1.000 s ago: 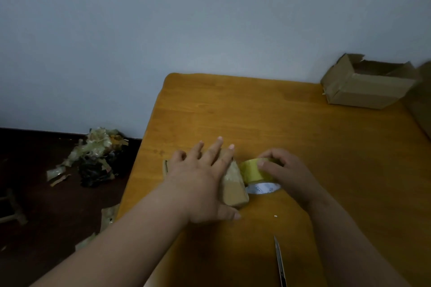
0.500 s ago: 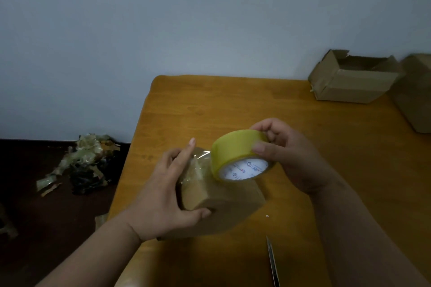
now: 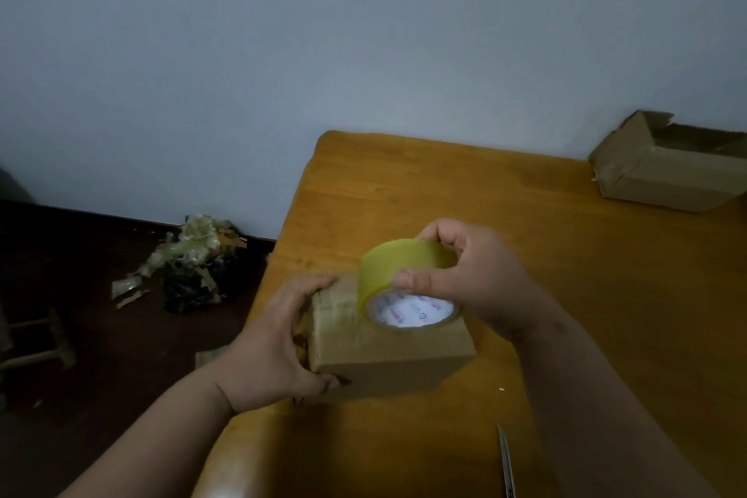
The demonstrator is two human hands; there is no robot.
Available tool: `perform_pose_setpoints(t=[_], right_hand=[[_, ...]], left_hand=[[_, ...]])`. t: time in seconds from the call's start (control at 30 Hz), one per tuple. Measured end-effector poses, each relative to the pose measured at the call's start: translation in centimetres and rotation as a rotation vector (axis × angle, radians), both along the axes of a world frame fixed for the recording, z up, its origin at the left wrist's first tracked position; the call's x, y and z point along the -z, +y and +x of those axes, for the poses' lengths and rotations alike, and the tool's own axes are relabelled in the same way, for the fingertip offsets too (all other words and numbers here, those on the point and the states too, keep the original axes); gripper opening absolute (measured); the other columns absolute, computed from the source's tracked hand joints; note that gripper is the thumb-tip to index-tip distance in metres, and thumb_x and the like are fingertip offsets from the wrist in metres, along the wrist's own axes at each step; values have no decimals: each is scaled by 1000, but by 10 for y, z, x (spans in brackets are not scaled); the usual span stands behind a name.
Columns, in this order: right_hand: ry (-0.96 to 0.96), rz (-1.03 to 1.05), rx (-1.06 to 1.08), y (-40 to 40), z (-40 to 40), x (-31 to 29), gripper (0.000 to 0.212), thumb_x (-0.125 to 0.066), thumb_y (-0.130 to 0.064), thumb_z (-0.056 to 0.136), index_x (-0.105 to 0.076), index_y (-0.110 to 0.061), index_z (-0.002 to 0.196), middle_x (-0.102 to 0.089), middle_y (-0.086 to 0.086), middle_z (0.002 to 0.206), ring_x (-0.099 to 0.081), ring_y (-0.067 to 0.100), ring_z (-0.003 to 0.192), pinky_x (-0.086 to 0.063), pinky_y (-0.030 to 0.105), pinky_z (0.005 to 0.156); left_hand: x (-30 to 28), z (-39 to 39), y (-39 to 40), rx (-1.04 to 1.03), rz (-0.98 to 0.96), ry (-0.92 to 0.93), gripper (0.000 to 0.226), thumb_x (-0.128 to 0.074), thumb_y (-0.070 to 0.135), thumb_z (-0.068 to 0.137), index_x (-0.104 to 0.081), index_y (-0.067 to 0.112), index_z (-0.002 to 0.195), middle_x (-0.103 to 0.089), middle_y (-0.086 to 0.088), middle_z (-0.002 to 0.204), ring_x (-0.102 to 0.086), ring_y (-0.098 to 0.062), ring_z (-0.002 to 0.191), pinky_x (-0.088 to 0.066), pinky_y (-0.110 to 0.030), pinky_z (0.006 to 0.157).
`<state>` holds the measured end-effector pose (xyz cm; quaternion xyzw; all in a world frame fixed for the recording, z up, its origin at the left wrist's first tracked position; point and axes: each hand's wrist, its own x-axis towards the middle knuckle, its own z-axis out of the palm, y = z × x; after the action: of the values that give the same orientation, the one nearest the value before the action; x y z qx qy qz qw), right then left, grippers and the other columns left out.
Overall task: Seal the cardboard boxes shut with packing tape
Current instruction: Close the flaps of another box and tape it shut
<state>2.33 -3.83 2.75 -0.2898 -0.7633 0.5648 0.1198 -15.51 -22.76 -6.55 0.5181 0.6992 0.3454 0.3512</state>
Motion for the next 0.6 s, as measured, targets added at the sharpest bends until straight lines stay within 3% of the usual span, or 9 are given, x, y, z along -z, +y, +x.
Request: perform_pose_setpoints(t=[0.07, 0.17, 0.27, 0.33, 0.4, 0.5, 0.6], right_hand=[[-120, 183, 0, 4, 4, -7, 40, -88, -49, 55, -65, -23, 75, -63, -10, 64, -54, -1, 55, -42, 18, 48], [-289, 432, -54, 13, 11, -6, 40, -86, -51, 62, -66, -24, 82, -67, -5, 74, -60, 7, 65, -49, 31, 56], [-300, 444, -103, 9, 10, 3, 33, -81, -49, 71, -65, -24, 83, -64, -7, 76, -58, 7, 67, -48, 33, 57], [-302, 458, -156, 3, 6, 7, 25, -76, -46, 78, -65, -24, 85, -62, -10, 76, -55, 5, 68, -45, 29, 58], [-304, 474, -168, -1, 2, 9, 23, -74, -44, 80, -64, -24, 84, -60, -11, 75, -54, 4, 69, -44, 28, 59], [-309, 486, -175, -3, 0, 9, 20, -73, -42, 81, -62, -25, 81, -59, -11, 73, -53, 5, 68, -45, 32, 62], [-319, 503, -208, -6, 0, 10, 19, -72, -40, 82, -61, -25, 79, -59, -9, 72, -53, 7, 68, -45, 32, 61]], left_hand=[[8, 1, -4, -27, 3, -17, 107, -91, 38, 55, -23, 57, 135, -18, 38, 139, -24, 16, 131, -40, -15, 101], [21, 2, -11, -64, -11, -38, 110, -93, 32, 55, -21, 59, 134, -15, 38, 142, -20, 15, 134, -41, -10, 98], [34, 5, -16, -57, -78, 42, 116, -93, 33, 54, -12, 65, 130, -13, 38, 142, -25, 14, 131, -32, -9, 104], [38, 6, -20, -26, -173, 56, 122, -93, 37, 52, -3, 71, 126, -14, 26, 147, -29, -1, 134, -29, -9, 105], [32, 4, -22, 30, -264, 104, 123, -89, 52, 48, 2, 73, 127, -3, 18, 154, -21, -11, 141, -29, -25, 113], [7, -2, -15, 40, -296, 202, 112, -77, 70, 49, -18, 53, 142, 2, 19, 157, -8, -11, 144, -21, -39, 119], [-29, -1, 9, -52, -202, 5, 90, -73, 62, 64, -36, 39, 144, -25, 22, 152, -21, -4, 143, -24, -32, 117]])
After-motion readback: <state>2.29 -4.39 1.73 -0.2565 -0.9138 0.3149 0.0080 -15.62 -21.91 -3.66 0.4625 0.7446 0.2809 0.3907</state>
